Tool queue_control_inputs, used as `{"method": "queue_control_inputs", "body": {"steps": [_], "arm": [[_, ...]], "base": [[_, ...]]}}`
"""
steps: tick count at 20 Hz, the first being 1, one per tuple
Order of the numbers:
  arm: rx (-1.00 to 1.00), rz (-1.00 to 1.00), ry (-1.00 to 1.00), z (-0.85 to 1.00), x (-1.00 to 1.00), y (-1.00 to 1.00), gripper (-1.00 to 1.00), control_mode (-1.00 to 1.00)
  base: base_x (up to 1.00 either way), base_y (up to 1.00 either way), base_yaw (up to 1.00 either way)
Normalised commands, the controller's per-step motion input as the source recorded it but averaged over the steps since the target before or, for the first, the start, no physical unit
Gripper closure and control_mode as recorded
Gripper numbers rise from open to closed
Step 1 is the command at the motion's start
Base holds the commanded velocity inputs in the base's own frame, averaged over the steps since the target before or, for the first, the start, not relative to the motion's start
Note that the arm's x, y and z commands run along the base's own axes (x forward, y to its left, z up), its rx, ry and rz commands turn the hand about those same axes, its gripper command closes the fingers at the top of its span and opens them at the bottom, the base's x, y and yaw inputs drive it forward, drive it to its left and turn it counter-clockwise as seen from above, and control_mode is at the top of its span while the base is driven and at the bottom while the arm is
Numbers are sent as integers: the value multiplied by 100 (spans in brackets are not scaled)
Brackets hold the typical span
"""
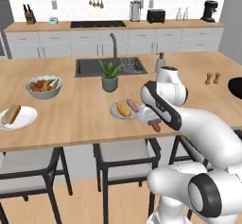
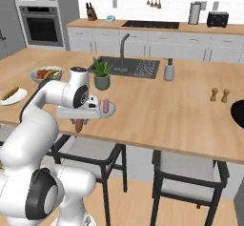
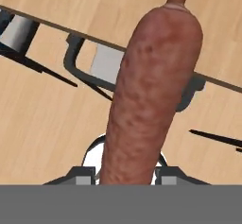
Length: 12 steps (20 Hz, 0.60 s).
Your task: Place one bun and one sausage from the bowl on each plate.
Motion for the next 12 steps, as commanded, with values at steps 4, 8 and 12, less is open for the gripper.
{"method": "queue_control_inputs", "body": {"steps": [4,8,12], "arm": [[0,0,0,0,0,0,100,100],[0,0,0,0,0,0,100,100],[0,0,0,0,0,0,100,100]], "base": [[0,100,-2],[0,100,-2],[0,100,-3]]}}
